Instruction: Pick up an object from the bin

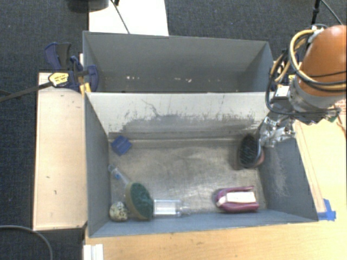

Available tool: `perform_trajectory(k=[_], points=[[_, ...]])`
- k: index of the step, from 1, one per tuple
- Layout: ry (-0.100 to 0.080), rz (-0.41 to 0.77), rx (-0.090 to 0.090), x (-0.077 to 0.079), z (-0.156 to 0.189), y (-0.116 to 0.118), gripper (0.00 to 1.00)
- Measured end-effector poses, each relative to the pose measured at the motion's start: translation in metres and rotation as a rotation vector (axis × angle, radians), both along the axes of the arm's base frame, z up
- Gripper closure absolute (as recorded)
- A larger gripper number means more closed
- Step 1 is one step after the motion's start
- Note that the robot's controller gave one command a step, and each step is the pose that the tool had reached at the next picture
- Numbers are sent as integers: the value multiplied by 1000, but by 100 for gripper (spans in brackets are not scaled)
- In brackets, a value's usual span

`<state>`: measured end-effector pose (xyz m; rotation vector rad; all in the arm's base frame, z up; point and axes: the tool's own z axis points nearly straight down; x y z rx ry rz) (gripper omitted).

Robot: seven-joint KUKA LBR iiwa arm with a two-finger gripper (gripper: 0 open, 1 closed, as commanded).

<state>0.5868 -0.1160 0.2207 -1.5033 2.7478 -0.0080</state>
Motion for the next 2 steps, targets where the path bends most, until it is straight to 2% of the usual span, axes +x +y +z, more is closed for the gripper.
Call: perform_trajectory(k=[1, 2], points=[[9, -7, 2, -2, -5, -1, 0], [6, -44, 2, -9, -150, 56, 0]])
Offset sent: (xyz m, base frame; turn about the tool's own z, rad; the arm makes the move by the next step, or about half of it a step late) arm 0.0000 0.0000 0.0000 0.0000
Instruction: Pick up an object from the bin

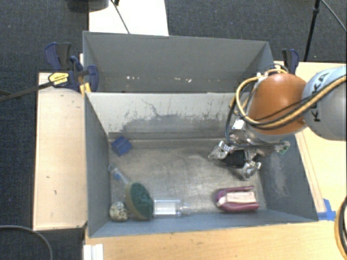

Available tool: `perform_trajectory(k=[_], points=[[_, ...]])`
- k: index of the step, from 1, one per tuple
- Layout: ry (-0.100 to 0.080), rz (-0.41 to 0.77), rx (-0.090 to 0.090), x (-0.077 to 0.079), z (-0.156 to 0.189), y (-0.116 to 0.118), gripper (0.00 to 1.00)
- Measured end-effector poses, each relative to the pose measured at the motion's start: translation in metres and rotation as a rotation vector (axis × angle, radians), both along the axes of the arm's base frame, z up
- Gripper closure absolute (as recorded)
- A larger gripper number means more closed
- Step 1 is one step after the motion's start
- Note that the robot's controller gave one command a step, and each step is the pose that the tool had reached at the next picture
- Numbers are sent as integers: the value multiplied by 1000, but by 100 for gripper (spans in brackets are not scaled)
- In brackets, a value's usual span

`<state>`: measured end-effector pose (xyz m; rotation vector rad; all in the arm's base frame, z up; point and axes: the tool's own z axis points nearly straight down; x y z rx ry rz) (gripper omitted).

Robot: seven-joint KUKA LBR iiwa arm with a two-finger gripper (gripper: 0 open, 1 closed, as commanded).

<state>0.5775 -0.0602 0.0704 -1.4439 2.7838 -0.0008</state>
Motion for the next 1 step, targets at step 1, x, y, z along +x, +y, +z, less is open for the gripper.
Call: perform_trajectory(k=[1], points=[[-4, -112, 11, -18, 3, -72, 0]])
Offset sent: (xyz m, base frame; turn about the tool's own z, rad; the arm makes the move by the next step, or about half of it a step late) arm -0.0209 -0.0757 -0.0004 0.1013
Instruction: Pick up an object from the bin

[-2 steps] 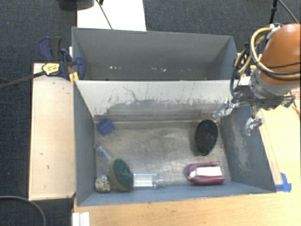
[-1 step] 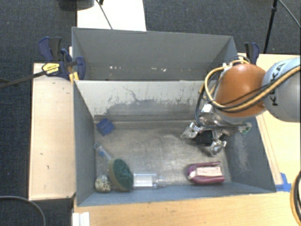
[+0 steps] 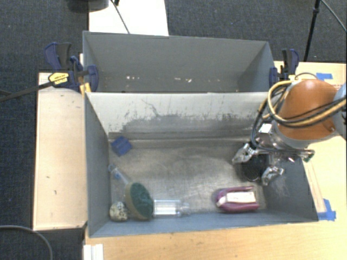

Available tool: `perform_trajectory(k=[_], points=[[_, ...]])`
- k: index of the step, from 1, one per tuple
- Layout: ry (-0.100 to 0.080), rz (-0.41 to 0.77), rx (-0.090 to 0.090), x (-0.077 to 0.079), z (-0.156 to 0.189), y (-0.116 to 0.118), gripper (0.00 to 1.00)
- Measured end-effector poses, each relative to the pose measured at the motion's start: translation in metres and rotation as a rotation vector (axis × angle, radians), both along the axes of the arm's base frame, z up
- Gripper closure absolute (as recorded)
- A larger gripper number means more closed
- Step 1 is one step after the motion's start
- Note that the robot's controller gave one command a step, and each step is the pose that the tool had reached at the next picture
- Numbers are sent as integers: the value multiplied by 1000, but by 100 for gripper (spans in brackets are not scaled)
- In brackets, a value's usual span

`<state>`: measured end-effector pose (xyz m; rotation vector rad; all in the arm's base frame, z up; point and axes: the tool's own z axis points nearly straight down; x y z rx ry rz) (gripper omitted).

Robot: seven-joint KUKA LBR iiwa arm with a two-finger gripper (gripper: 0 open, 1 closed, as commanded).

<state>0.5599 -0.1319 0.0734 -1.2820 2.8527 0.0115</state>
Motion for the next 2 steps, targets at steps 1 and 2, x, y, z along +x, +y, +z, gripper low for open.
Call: perform_trajectory(k=[1, 2], points=[[2, 9, -8, 0, -1, -1, 100], [2, -28, -14, -8, 196, -8, 100]])
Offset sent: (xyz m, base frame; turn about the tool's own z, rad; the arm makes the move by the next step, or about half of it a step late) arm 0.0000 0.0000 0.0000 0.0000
